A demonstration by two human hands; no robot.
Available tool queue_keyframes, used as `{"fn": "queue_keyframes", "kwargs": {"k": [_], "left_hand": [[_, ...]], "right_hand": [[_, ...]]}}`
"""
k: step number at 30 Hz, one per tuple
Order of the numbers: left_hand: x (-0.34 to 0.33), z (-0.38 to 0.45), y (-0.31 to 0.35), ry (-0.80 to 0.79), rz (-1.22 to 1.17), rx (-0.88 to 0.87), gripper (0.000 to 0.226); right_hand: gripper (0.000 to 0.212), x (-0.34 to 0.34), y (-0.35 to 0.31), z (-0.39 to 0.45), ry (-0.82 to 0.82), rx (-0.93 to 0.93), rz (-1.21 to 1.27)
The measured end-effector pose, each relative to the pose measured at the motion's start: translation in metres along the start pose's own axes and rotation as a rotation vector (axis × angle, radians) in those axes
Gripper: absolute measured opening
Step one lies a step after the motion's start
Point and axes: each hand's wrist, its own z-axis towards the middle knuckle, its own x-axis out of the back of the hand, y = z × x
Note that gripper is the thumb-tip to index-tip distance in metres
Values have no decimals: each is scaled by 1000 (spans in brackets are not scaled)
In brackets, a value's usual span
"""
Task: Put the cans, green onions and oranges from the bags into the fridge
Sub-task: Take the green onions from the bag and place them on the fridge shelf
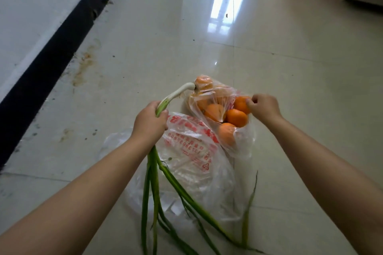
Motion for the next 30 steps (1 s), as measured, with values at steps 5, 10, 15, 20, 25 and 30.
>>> {"fn": "queue_keyframes", "kwargs": {"k": [5, 10, 15, 20, 25, 30], "left_hand": [[-5, -2, 1, -20, -16, 16, 19], [-3, -1, 2, -47, -26, 27, 14], [-3, 1, 1, -73, -49, 55, 13], [-1, -7, 29, -83, -94, 132, 10], [13, -45, 114, -143, -86, 176, 11], [36, -95, 245, -227, -123, 146, 12]], "right_hand": [[38, -30, -4, 16, -412, 256, -289], [65, -37, 1, 15, -475, 386, -637], [70, -42, 27, 9, -339, 382, -526], [69, 10, 32, -14, -100, 119, 196], [75, 102, 4, -67, -98, 28, 510], [68, 242, -16, -120, -106, -87, 754]]}}
